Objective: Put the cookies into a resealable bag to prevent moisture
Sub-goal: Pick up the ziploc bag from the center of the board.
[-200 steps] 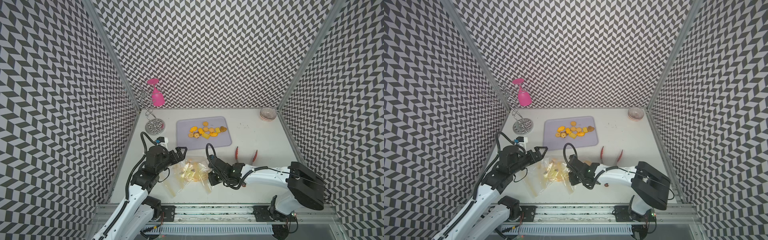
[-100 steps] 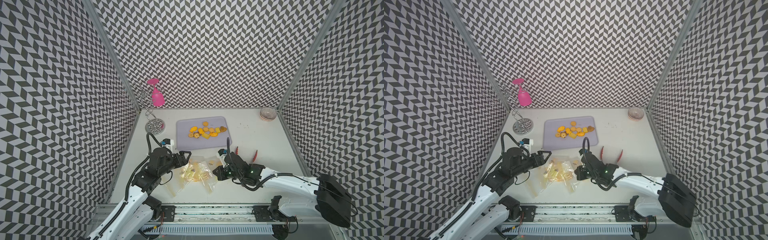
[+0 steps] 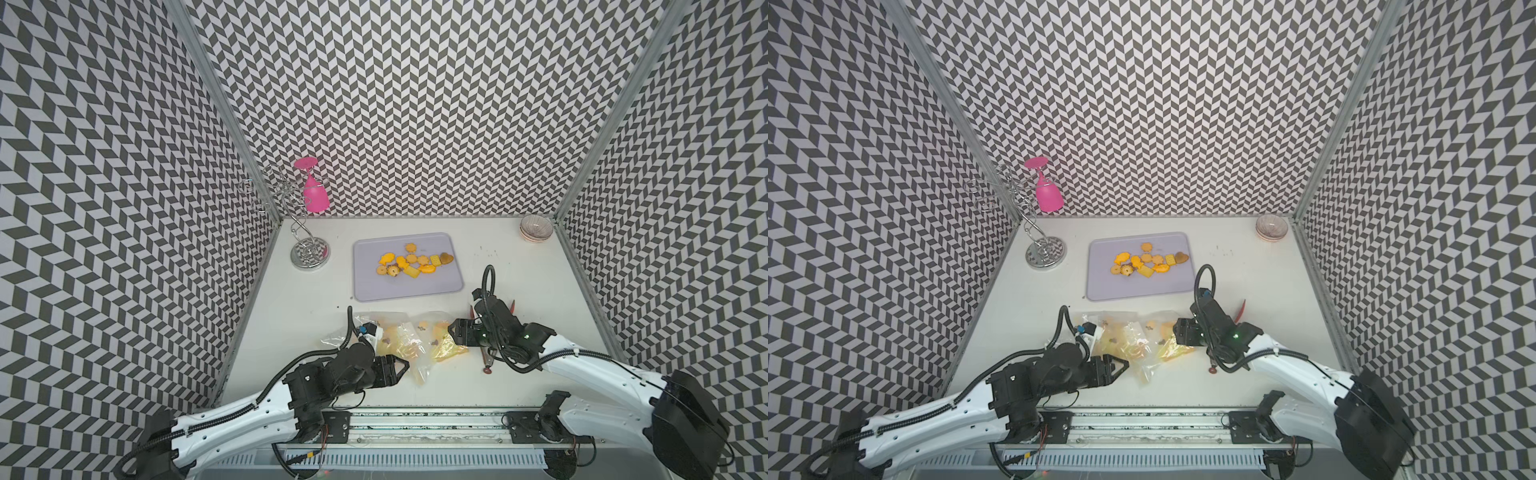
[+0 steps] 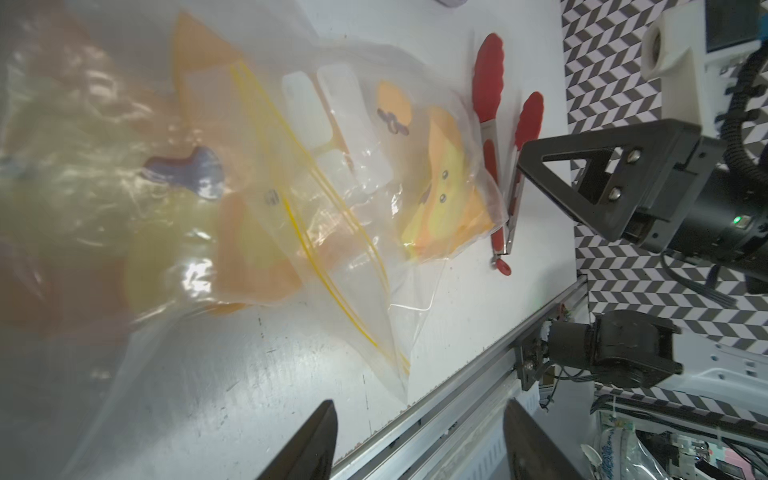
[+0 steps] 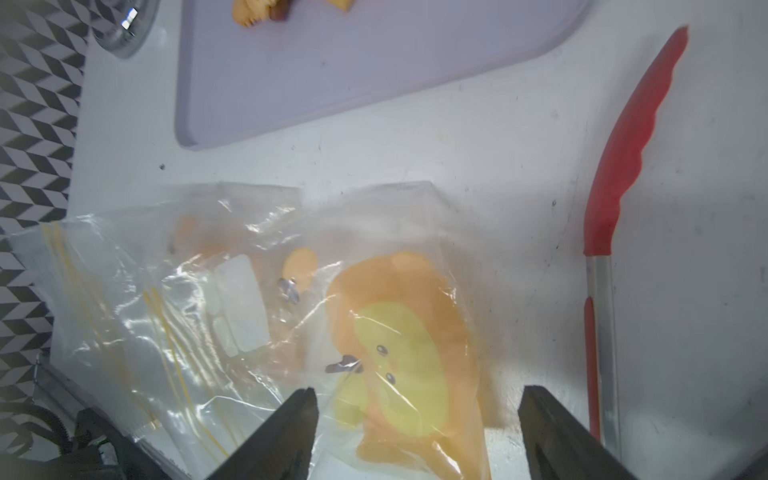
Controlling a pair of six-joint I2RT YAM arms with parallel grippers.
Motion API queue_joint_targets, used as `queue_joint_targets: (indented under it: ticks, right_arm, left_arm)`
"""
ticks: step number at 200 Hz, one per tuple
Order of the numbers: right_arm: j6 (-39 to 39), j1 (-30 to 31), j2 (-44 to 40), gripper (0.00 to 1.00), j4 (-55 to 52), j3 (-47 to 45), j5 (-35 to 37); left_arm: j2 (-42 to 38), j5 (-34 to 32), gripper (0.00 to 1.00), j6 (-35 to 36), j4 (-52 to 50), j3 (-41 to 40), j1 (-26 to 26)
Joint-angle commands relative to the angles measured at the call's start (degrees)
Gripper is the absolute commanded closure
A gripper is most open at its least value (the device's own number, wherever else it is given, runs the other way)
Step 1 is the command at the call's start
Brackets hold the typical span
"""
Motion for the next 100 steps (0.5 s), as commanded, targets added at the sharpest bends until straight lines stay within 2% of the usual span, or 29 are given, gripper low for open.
queue_joint_targets:
  ticks: [1, 22, 60, 100]
  right_arm:
    - [-3.17, -2.59, 4.77, 0.21, 4.39, -0.37, -9.14]
    - [-4.06, -3.76, 9.22, 0.32, 5.83, -0.68, -12.59]
    - [-1.94, -6.09, 9.91, 0.68, 7.33, -3.19, -11.71]
    - [-2.32, -8.80, 9.98, 0.81, 8.70, -5.72, -14.63]
  left_arm:
    - [0.83, -3.58, 0.39, -4.58, 3.96, -0.69, -0.90]
    - [-0.33, -3.85, 0.40, -6.20, 3.95, -2.42, -0.89]
    - [-2.49, -5.92, 0.44, -8.72, 1.97, -4.27, -0.73]
    - [-0.63, -5.16, 0.45, -7.90, 7.13, -5.13, 1.14]
